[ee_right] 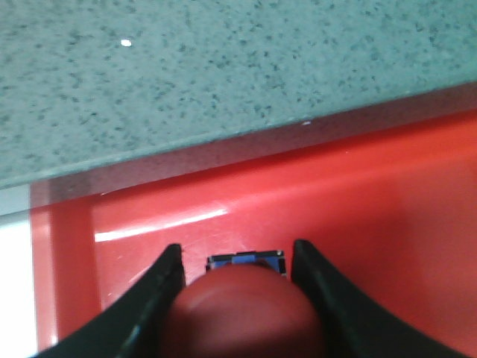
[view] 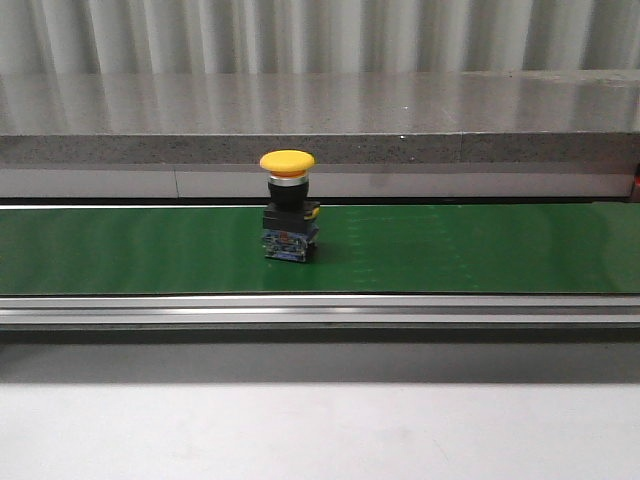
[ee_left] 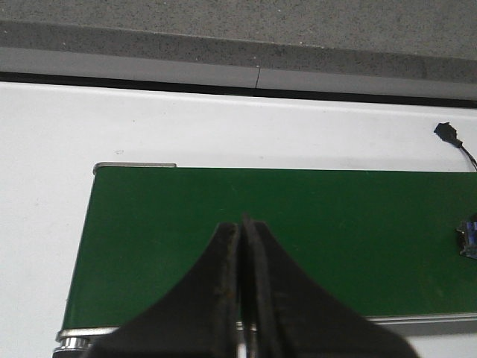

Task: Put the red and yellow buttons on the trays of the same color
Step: 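Lower the red button into the red tray and open the right gripper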

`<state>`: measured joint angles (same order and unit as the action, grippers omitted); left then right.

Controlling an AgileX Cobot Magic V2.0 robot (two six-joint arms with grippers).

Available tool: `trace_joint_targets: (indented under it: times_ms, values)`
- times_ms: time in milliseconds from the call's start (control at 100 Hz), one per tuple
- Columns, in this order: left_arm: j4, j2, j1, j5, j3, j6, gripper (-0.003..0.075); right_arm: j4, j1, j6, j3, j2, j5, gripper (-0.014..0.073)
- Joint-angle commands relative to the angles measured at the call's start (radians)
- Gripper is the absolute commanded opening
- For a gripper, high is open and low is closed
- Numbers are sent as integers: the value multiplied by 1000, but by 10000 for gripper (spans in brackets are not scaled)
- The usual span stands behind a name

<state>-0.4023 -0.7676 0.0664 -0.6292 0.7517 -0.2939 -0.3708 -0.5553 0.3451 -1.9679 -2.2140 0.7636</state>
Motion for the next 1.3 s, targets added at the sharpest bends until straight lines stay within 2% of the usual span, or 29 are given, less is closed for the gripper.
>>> trace_joint_targets:
  times_ms: [0,440,510,630,730,940,1110,1290]
  values:
    - [-28,4,-8,68,26,1,-20,-12,-5,1,-37,42,-70,216]
    - [-28,4,-8,68,26,1,-20,16,-12,1,-37,-22,-65,235]
    - [-28,4,-8,68,26,1,-20,16,-12,1,-37,-21,-67,306]
    - [-28,4,-8,68,26,1,-20,16,-12,1,-37,-10,-66,519]
    - [-28,4,-8,68,26,1,-20,16,-12,1,-37,14,-68,610]
    - [-28,4,-8,68,26,1,-20,16,-12,7,-37,135,-58,615]
    - [-28,4,-8,68,26,1,-20,14,1,19,-33,275,27,615]
    - [-28,4,-8,68,26,1,-20,3,56,80,58,428,95,615]
